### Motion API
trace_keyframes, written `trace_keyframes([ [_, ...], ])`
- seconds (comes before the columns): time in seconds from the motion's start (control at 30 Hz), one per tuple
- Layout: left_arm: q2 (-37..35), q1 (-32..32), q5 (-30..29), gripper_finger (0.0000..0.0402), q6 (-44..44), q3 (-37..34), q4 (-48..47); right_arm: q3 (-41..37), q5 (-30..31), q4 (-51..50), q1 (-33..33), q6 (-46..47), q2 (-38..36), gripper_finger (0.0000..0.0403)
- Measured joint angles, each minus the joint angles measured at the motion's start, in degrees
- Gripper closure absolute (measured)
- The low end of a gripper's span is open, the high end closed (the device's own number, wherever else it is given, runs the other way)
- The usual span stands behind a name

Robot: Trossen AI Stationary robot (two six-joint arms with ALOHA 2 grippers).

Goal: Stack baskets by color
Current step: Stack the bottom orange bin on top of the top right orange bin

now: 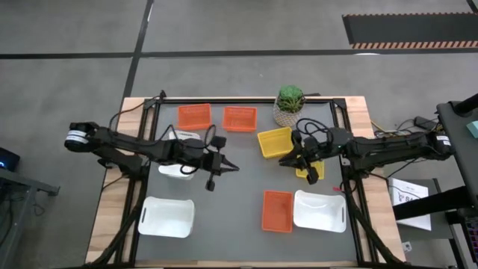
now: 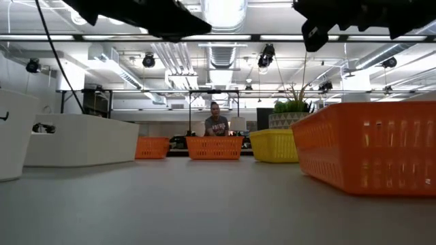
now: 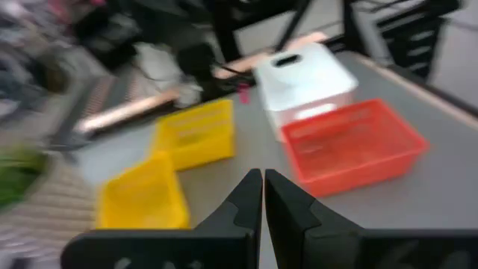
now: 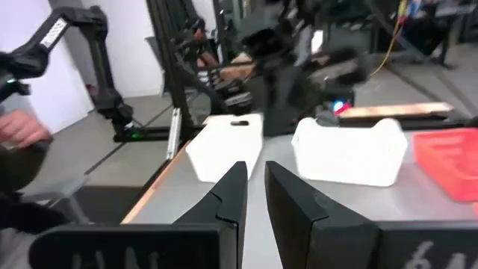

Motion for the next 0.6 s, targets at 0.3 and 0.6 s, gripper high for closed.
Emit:
trace_keyframes([
  [0.3,-11.09,0.04,-4.14,0.0401,6.46,-6.81,1.15,12.80,3.41,-22.69,4.51,3.86,7.90,0.0360],
  [0.6,-20.64,0.13,-8.07,0.0401,6.33,-12.28,1.12,26.94,8.10,-56.59,7.60,13.59,17.72,0.0360],
])
